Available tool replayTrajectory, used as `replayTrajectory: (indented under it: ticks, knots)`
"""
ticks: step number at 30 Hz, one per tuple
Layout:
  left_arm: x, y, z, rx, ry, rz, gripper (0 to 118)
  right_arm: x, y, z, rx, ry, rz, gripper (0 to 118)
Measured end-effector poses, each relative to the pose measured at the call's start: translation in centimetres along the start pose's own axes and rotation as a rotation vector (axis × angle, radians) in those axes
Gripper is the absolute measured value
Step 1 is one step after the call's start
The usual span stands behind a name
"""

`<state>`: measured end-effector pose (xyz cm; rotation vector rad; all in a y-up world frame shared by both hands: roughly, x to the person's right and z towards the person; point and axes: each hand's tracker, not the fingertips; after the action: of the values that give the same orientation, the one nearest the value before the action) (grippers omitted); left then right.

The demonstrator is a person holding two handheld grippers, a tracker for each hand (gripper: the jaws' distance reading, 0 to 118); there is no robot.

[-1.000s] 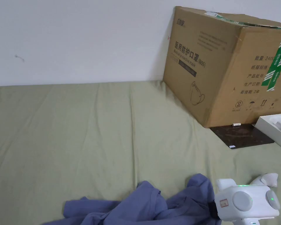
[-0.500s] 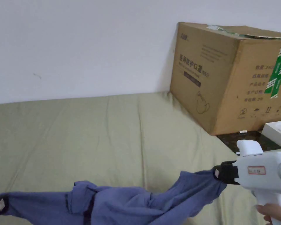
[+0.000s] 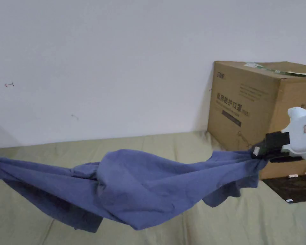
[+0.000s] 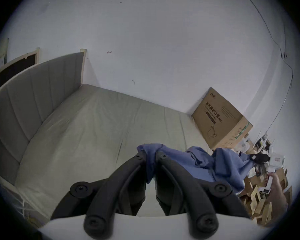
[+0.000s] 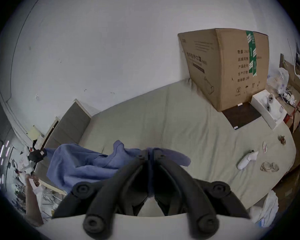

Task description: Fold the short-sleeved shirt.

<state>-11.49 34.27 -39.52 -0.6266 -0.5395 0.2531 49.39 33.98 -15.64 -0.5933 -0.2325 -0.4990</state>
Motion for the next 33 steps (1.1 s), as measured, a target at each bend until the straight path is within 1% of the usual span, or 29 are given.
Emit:
replayTrajectory:
  ticks: [3, 5, 7, 9, 11, 13, 16, 18, 24, 27, 29, 33]
  knots:
    - [0.8, 1.2, 0.5, 0.005, 0.004, -0.043, 8, -1.6, 1.4, -0.1, -0.001, -0.001, 0.029, 4]
    - [0.7, 2.1, 0.3, 0.007, -0.02, -0.022, 8, -2.1, 2.3, -0.3, -0.002, 0.016, 0.019, 4]
    - [-0.2, 3.4, -0.1, 0.003, -0.067, 0.034, 8, -2.5, 3.3, -0.7, -0.019, 0.015, 0.007, 4]
    - [-0.8, 4.5, -0.5, 0.004, -0.061, 0.042, 8, -2.7, 4.2, -1.2, -0.057, -0.024, 0.026, 4]
    - [-0.6, 5.7, -0.9, 0.007, -0.046, 0.028, 8, -3.0, 5.1, -1.5, -0.053, -0.046, 0.042, 4]
    - [-0.4, 6.6, -1.3, 0.014, -0.027, 0.003, 8, -2.7, 6.2, -2.0, -0.046, -0.044, 0.03, 4]
    - [-0.1, 8.1, -2.4, 0.016, -0.019, 0.01, 8, -2.8, 7.6, -2.9, -0.024, -0.049, 0.0, 4]
    - [0.0, 9.0, -3.6, 0.02, -0.009, 0.014, 8, -3.1, 8.4, -3.9, -0.017, -0.048, -0.003, 4]
    - [1.1, 11.2, -8.8, 0.015, 0.047, -0.032, 8, -4.7, 11.3, -8.8, -0.013, -0.047, 0.001, 4]
    - [1.4, 12.5, -11.0, 0.042, 0.077, -0.05, 8, -5.9, 13.3, -10.9, -0.004, -0.066, 0.043, 4]
    - [1.3, 13.6, -12.2, 0.071, 0.089, -0.048, 8, -6.7, 14.9, -12.0, 0.026, -0.075, 0.064, 4]
    - [1.0, 15.9, -14.2, 0.115, 0.11, -0.025, 8, -7.7, 18.6, -13.2, 0.096, -0.076, 0.061, 4]
